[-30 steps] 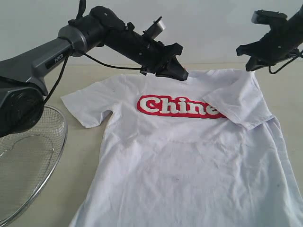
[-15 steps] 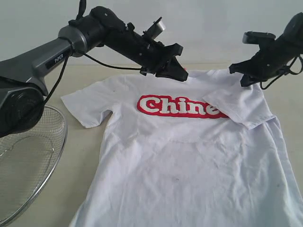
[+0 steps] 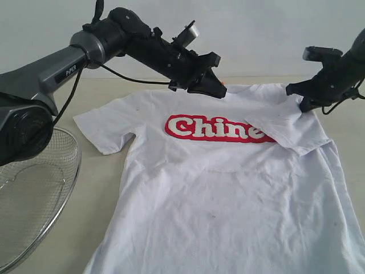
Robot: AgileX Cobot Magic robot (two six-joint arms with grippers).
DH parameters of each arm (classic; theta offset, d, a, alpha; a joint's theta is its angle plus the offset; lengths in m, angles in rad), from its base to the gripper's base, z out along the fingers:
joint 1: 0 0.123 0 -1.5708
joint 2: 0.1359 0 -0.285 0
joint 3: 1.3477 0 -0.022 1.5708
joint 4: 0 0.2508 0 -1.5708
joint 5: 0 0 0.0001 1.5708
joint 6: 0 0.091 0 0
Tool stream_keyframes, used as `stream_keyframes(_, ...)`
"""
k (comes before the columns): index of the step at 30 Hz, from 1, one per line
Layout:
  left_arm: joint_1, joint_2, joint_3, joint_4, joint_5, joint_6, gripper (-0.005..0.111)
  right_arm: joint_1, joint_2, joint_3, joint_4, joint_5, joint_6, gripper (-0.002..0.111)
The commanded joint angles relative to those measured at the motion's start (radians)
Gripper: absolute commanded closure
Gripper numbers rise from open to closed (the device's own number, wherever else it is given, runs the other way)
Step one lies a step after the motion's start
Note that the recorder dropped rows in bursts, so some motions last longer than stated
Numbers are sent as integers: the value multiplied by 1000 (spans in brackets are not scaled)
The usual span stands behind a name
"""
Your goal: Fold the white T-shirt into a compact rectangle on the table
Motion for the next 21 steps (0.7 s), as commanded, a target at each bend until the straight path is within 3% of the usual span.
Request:
stream_keyframes(1, 7, -14, -7, 4, 6, -9, 102, -13, -17, -4, -2, 2, 7, 109)
stream_keyframes(12, 35, -60, -7, 65, 6, -46, 102, -48, -140, 6, 6, 198, -10, 109)
stream_keyframes(21, 38, -164, 145, 172, 6, -46, 102, -34, -248, 310, 52, 69, -14, 109)
